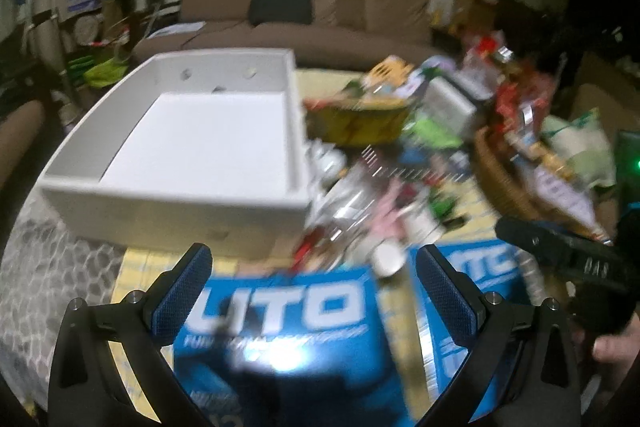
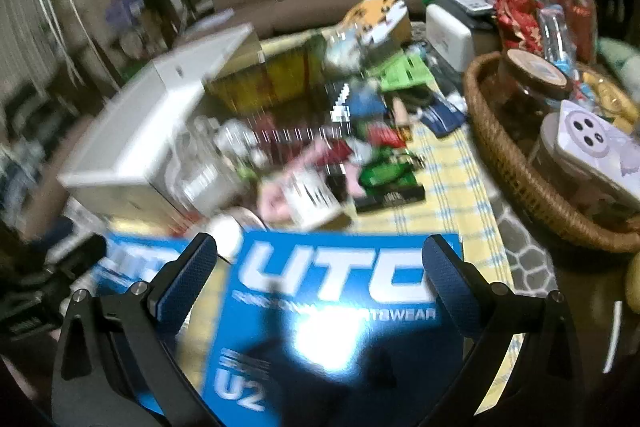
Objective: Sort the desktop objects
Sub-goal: 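Reach the right gripper to the clear plastic tray and grasp it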
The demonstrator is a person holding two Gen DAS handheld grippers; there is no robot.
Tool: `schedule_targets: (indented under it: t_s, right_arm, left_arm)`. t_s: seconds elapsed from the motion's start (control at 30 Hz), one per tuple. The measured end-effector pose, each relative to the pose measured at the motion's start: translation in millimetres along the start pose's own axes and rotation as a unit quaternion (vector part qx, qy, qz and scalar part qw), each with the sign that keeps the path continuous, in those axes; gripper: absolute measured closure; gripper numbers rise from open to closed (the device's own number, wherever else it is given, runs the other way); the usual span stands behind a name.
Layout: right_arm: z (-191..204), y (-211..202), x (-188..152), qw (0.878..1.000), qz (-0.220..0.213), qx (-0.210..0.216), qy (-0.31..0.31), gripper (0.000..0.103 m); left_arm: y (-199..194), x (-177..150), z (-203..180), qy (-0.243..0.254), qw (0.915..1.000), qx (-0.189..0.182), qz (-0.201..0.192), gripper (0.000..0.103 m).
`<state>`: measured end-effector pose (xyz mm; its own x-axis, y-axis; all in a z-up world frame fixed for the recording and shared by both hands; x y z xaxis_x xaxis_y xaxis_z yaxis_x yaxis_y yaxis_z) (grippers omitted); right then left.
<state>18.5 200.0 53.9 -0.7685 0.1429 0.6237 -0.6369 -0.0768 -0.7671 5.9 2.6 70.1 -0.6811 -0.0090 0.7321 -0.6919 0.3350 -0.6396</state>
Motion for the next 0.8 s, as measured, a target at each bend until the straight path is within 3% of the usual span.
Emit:
schedule_targets:
  t_s: [0.07, 0.17, 0.27, 0.47, 0.63, 0.8]
  right_arm:
    - [-10, -7, 19, 0.999, 0.008, 0.042, 0.033, 0.0]
    - [-24, -9, 52, 0.987, 0.029, 0.128, 0.094, 0.0]
    - [-31, -4, 79, 0.98, 0.034, 0.16, 0.112, 0.0]
    - [-39, 21, 116, 0.981, 0.049, 0.155, 0.104, 0.0]
    - [-56, 64, 97, 0.977, 0.092, 0.139, 0.133, 0.003]
    - [-67, 105, 75, 0.962, 0.126, 0.156, 0.182, 0.005]
  left_arm:
    - [3, 20, -8, 0.013, 0.9996, -0.024, -0.004, 0.0]
    - [12, 46, -17, 0.025, 0.9993, -0.029, -0.003, 0.0]
    - [25, 71, -24, 0.019, 0.9983, -0.055, -0.002, 0.0]
    - [54, 88, -45, 0.018, 0.9954, -0.094, 0.002, 0.0]
    - [83, 66, -72, 0.074, 0.9923, -0.095, 0.027, 0.0]
    - [96, 50, -88, 0.119, 0.9869, -0.1, 0.043, 0.0]
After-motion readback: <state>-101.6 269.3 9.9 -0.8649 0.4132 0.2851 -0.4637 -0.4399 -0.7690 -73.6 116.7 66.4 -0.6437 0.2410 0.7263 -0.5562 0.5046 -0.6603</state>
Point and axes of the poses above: each gripper's, at about its wrist camera, not at the fingertips, and y roughly the way its jaws point, z to its left, x to its top, the point moved 3 cm from there along y, roughly the way its jaws point, and after that the axes turned 7 degrees about -x, right-handed, at the moved point
